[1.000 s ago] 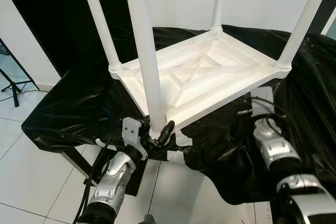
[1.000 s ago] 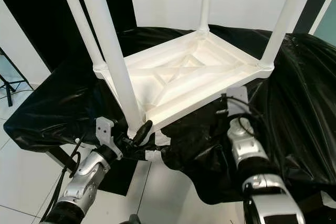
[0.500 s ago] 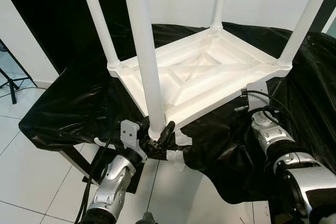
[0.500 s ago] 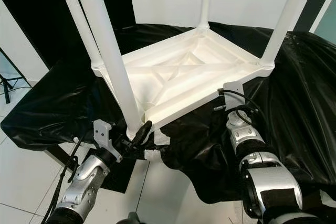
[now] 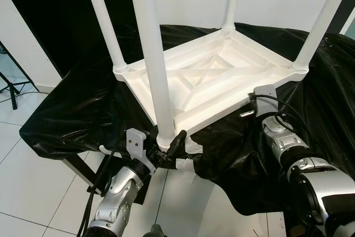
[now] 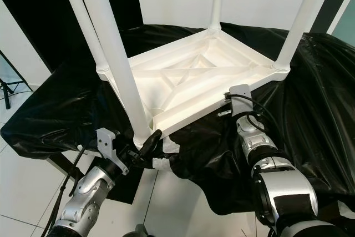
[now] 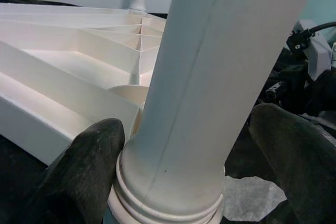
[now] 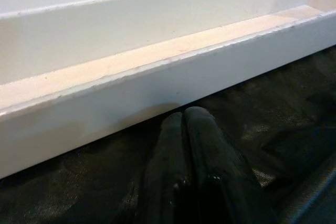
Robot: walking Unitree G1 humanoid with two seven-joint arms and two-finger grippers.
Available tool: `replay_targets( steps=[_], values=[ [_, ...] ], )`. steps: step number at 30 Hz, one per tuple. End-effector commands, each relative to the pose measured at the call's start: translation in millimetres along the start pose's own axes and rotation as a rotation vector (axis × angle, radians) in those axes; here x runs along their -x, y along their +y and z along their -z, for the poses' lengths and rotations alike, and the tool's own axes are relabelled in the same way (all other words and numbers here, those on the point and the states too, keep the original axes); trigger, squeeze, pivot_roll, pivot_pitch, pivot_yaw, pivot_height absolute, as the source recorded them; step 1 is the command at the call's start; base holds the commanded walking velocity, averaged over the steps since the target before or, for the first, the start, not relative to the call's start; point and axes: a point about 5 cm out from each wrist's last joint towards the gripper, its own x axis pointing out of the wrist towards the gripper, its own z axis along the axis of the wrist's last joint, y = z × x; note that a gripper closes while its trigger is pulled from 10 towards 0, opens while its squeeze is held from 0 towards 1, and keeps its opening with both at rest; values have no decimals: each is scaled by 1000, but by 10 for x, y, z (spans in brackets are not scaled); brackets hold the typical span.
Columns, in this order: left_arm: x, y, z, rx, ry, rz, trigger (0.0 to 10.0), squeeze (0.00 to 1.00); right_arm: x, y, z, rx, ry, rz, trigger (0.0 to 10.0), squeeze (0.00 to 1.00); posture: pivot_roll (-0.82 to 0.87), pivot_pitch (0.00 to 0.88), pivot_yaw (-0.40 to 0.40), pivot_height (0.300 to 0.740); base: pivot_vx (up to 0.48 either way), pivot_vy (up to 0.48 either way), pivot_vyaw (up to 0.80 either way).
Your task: Building children table
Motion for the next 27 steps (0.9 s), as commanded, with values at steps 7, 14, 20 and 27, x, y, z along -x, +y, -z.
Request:
replay_targets(
  steps=[7, 14, 20, 27],
  values=[
    [17, -216, 5, 64, 19, 303, 10000, 0, -28, -183, -83, -55, -4, 74, 10000, 0, 99, 0, 27, 740, 0, 0, 0],
    [37, -298, -31, 149, 37, 426, 10000, 0, 67, 23, 76, -100, -58, 97, 10000, 0, 72, 0, 36, 740, 0, 0, 0],
    [-96, -373, -81, 134, 18, 494, 9529, 0, 226, 140, 228, -127, -92, 130, 10000, 0, 43, 0, 41, 740, 0, 0, 0],
    [-280, -587, -75, 156, 49, 661, 7961, 0, 450, 197, 353, -119, -92, 154, 10000, 0, -6, 0, 52, 740, 0, 0, 0]
  ],
)
